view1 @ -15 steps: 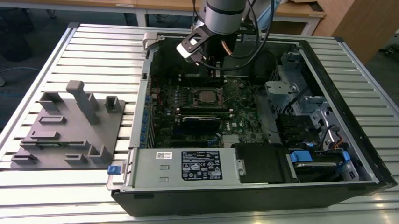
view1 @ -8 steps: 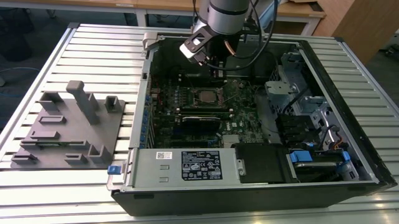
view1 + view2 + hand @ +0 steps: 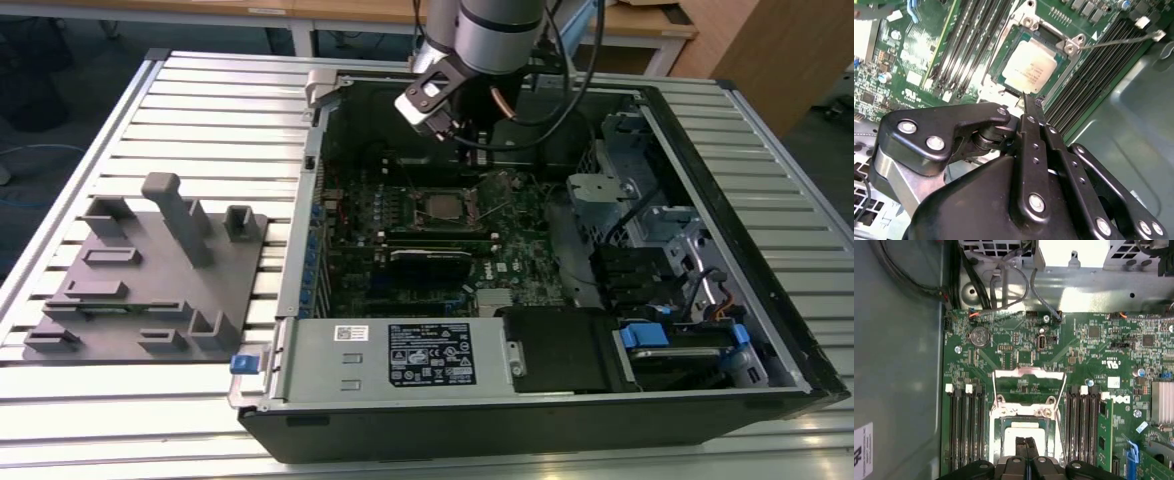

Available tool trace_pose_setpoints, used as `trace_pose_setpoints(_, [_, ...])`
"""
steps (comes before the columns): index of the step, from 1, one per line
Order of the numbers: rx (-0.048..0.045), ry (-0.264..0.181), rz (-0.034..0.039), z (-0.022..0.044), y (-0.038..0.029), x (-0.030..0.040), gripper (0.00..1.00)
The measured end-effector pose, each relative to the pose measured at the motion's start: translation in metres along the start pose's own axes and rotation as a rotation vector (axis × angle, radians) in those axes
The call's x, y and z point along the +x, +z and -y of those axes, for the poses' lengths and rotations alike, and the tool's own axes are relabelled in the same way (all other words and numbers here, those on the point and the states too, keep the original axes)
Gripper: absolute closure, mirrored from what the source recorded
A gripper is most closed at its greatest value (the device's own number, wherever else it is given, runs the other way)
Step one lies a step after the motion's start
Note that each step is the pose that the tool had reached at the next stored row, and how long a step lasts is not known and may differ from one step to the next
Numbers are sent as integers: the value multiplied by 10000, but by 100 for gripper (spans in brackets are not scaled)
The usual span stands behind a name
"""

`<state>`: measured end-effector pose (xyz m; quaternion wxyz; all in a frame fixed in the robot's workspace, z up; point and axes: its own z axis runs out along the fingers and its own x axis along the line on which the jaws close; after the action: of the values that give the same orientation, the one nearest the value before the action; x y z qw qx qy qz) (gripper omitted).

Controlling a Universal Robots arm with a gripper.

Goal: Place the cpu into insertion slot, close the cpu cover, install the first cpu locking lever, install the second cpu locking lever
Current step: 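Close the cpu cover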

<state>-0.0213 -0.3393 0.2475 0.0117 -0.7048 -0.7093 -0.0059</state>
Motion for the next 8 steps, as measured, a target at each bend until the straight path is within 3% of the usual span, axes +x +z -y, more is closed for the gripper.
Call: trace_pose_setpoints(8, [-1,0,0,-150,-1,4,90])
